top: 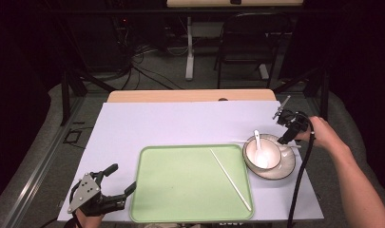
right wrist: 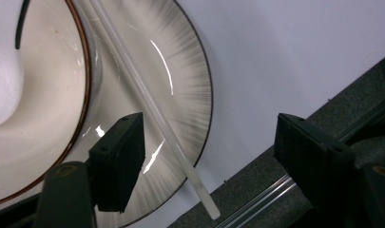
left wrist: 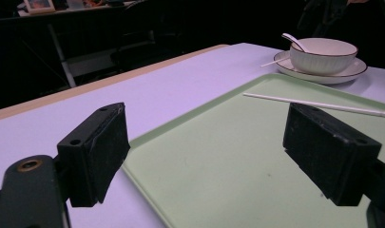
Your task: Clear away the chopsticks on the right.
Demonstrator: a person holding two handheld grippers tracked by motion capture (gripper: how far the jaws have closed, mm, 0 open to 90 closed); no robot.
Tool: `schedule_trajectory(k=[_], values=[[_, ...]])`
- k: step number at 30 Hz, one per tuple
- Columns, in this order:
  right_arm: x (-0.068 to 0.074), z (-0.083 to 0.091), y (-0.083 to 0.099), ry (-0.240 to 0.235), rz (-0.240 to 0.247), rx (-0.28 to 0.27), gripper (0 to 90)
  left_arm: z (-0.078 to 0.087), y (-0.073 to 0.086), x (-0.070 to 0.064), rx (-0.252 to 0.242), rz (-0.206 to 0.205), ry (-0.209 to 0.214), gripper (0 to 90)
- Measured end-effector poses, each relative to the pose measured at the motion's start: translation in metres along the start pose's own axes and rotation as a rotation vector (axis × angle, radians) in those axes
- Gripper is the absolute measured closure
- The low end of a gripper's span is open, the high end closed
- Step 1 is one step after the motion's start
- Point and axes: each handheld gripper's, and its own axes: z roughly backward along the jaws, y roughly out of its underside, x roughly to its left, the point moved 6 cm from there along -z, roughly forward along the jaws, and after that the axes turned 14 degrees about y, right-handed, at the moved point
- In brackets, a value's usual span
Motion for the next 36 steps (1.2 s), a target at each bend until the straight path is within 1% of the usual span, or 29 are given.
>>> schedule_trajectory(k=[1,2,3,4,5,6,7,8,9,10,11,12,13,14,15,19,20,21,23,25,26,28,29,30,31,33,34,35,36], values=[[0.001,-0.001,0.0,-0.011,0.012,0.003,28.0,0.0,0.0,0.0,0.003,-0.002,-0.001,15.4],[0.002,-0.003,-0.001,-0.005,0.016,0.01,31.5,0.0,0.0,0.0,0.004,-0.003,0.0,15.4],[0.004,-0.005,-0.001,-0.014,0.017,0.007,34.7,0.0,0.0,0.0,0.006,-0.003,0.0,15.4],[0.005,-0.006,-0.002,-0.004,0.035,0.022,35.7,0.0,0.0,0.0,0.003,-0.001,-0.001,15.4],[0.007,-0.008,-0.002,-0.006,0.037,0.02,38.4,0.0,0.0,0.0,0.001,0.0,-0.002,15.4],[0.01,-0.01,-0.003,-0.021,0.034,0.009,40.7,0.0,0.0,0.0,0.0,0.003,-0.006,15.4],[0.01,-0.01,-0.004,-0.023,0.046,0.013,42.1,0.0,0.0,0.0,0.0,0.003,-0.007,15.4],[0.01,-0.01,-0.004,-0.023,0.046,0.013,42.1,0.0,0.0,0.0,0.0,0.003,-0.007,15.4],[0.012,-0.012,-0.004,-0.04,0.05,0.015,46.0,0.0,0.0,0.0,0.003,0.002,-0.002,15.4],[0.012,-0.011,-0.004,-0.043,0.064,0.032,46.7,0.0,0.0,0.0,0.005,0.001,-0.001,15.4],[0.012,-0.01,-0.004,-0.047,0.066,0.038,48.1,0.0,0.0,0.0,0.004,0.0,0.0,15.4],[0.014,-0.012,-0.004,-0.057,0.059,0.023,50.1,0.0,0.0,0.0,0.003,0.0,0.0,15.4],[0.015,-0.012,-0.004,-0.066,0.063,0.026,51.5,0.0,0.0,0.0,0.002,0.002,-0.004,15.4],[0.015,-0.012,-0.003,-0.062,0.076,0.05,52.6,0.0,0.0,0.0,0.002,0.002,-0.004,15.4],[0.015,-0.013,-0.002,-0.063,0.081,0.055,54.2,0.0,0.0,0.0,0.003,0.002,-0.004,15.4],[0.017,-0.016,0.0,-0.073,0.089,0.066,58.2,0.0,0.0,0.0,0.003,0.002,-0.004,15.4],[0.019,-0.019,0.0,-0.072,0.081,0.052,60.1,0.0,0.0,0.0,0.003,0.002,-0.004,15.4],[0.02,-0.02,0.001,-0.078,0.082,0.056,60.8,0.0,0.0,0.0,0.003,0.002,-0.004,15.4],[0.021,-0.023,0.002,-0.072,0.098,0.074,63.5,0.0,0.0,0.0,0.002,0.001,-0.001,15.4],[0.023,-0.026,0.003,-0.073,0.092,0.07,65.2,0.0,0.0,0.0,0.002,0.002,-0.005,15.4],[0.023,-0.027,0.004,-0.08,0.098,0.077,66.6,0.0,0.0,0.0,0.003,0.002,-0.005,15.4],[0.025,-0.029,0.004,-0.087,0.092,0.066,67.7,0.0,0.0,0.0,0.002,0.003,-0.005,15.4],[0.026,-0.03,0.005,-0.088,0.105,0.076,71.6,0.0,0.0,0.0,0.004,0.002,-0.005,15.4],[0.027,-0.031,0.006,-0.093,0.098,0.069,72.3,0.0,0.0,0.0,0.003,0.002,-0.005,15.4],[0.027,-0.031,0.006,-0.087,0.114,0.08,73.8,0.0,0.0,0.0,0.003,0.002,-0.005,15.4],[0.029,-0.032,0.007,-0.082,0.104,0.075,75.7,0.0,0.0,0.0,0.003,0.0,-0.002,15.4],[0.029,-0.032,0.007,-0.077,0.107,0.078,75.7,0.0,0.0,0.0,0.003,0.0,-0.001,15.4],[0.029,-0.031,0.007,-0.083,0.106,0.075,76.6,0.0,0.0,0.0,0.003,0.0,-0.001,15.4],[0.03,-0.032,0.007,-0.083,0.103,0.06,78.9,0.0,0.0,0.0,0.003,0.0,-0.001,15.4]])
